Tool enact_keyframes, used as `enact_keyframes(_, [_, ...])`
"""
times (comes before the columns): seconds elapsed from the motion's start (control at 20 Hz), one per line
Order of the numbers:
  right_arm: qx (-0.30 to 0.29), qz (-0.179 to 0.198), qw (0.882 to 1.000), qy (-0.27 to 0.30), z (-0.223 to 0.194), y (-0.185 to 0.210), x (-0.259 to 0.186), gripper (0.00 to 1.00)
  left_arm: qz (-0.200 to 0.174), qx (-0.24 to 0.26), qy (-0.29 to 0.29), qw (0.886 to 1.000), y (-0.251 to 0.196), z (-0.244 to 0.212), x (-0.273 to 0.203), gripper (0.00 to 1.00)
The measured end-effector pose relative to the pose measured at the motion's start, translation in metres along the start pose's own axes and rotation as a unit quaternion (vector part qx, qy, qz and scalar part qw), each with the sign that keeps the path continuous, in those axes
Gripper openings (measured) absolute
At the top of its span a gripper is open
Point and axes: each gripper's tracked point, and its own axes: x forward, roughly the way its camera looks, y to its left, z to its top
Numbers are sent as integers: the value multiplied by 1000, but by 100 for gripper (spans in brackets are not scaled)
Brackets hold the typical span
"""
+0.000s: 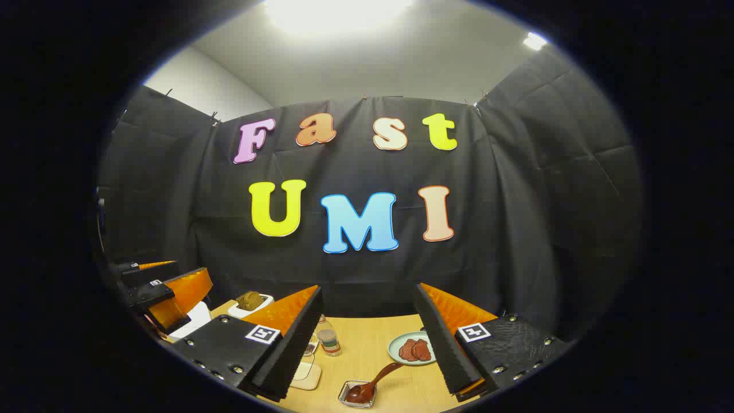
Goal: Close the left gripper, press the button to open the rice cooker; take a wooden spoon from the chopstick holder with the right hand, scoop a spoonful of rice and pour it into the rice cooker, then put the wooden spoon back into the chopstick holder.
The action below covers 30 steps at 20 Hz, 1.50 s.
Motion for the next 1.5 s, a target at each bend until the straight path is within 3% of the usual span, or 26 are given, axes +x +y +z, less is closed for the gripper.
enact_keyframes(0.85, [-15, -18, 1000, -8, 9, 0, -6, 97, -9, -4, -10, 1000, 8, 5, -4, 96])
enact_keyframes(1.15, [-14, -17, 1000, 0, 0, 3, -5, 97, -10, -7, 10, 1000, 26, -14, 2, 96])
enact_keyframes(1.2, [-14, -17, 1000, 2, -2, 3, -4, 97, -8, -4, 15, 1000, 32, -19, 4, 90])
enact_keyframes(1.4, [-12, -13, 1000, 20, -16, 9, 3, 97, -11, -21, 53, 998, 57, -49, 11, 43])
enact_keyframes(1.5, [-14, -10, 999, 28, -23, 13, 5, 97, 18, -41, 83, 996, 91, -69, 10, 17])
